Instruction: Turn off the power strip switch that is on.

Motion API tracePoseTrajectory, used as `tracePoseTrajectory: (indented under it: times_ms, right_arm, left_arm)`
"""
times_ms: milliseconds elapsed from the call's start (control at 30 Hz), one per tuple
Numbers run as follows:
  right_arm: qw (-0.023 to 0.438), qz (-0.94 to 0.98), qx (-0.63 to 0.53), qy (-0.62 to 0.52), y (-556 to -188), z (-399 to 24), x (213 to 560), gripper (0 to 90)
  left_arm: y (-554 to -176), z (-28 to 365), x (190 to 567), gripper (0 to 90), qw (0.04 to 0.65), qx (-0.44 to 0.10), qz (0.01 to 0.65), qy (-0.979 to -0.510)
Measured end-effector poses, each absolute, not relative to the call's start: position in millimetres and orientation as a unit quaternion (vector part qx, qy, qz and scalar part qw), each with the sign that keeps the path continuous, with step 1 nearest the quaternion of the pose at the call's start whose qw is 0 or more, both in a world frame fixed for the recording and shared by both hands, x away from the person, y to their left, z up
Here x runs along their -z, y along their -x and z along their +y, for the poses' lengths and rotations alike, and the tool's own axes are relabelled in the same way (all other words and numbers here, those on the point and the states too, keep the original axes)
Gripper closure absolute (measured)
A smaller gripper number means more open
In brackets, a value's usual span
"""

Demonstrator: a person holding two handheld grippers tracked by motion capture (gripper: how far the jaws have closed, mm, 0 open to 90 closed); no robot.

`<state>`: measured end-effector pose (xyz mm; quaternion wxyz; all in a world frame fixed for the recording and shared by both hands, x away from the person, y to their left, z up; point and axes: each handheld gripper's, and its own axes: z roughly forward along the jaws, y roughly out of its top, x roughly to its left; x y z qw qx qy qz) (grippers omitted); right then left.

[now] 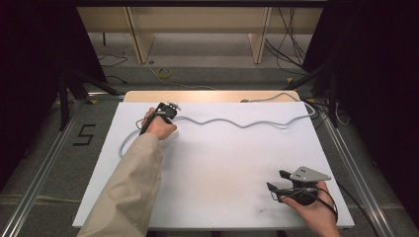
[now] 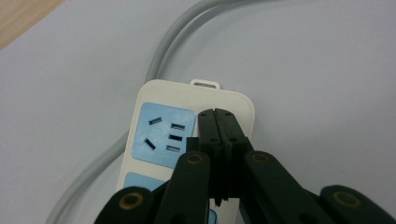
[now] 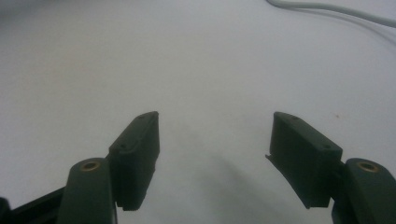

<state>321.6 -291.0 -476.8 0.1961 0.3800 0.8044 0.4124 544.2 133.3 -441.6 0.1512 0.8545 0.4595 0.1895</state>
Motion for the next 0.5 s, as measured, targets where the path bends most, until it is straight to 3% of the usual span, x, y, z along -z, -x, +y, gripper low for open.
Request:
tracePoseTrajectory:
  times_ms: [500]
  right_arm:
    - [0.196, 0.804, -0.413, -0.380, -321.5, -291.2, 476.6, 34.4]
  left_arm:
    - [-543.2, 133.1, 439.2, 89.9, 0.159, -0.195, 0.460, -0.852]
